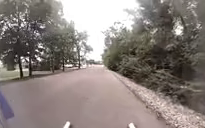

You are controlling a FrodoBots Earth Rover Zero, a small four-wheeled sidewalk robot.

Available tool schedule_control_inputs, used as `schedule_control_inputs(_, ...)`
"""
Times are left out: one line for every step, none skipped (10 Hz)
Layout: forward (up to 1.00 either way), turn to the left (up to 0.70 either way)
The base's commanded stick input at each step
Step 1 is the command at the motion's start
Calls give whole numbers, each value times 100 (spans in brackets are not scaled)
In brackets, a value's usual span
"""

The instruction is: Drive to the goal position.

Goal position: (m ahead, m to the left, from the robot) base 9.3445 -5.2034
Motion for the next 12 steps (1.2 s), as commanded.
schedule_control_inputs(60,0)
schedule_control_inputs(60,0)
schedule_control_inputs(60,0)
schedule_control_inputs(60,15)
schedule_control_inputs(60,15)
schedule_control_inputs(60,15)
schedule_control_inputs(60,15)
schedule_control_inputs(60,1)
schedule_control_inputs(60,0)
schedule_control_inputs(60,0)
schedule_control_inputs(60,0)
schedule_control_inputs(60,0)
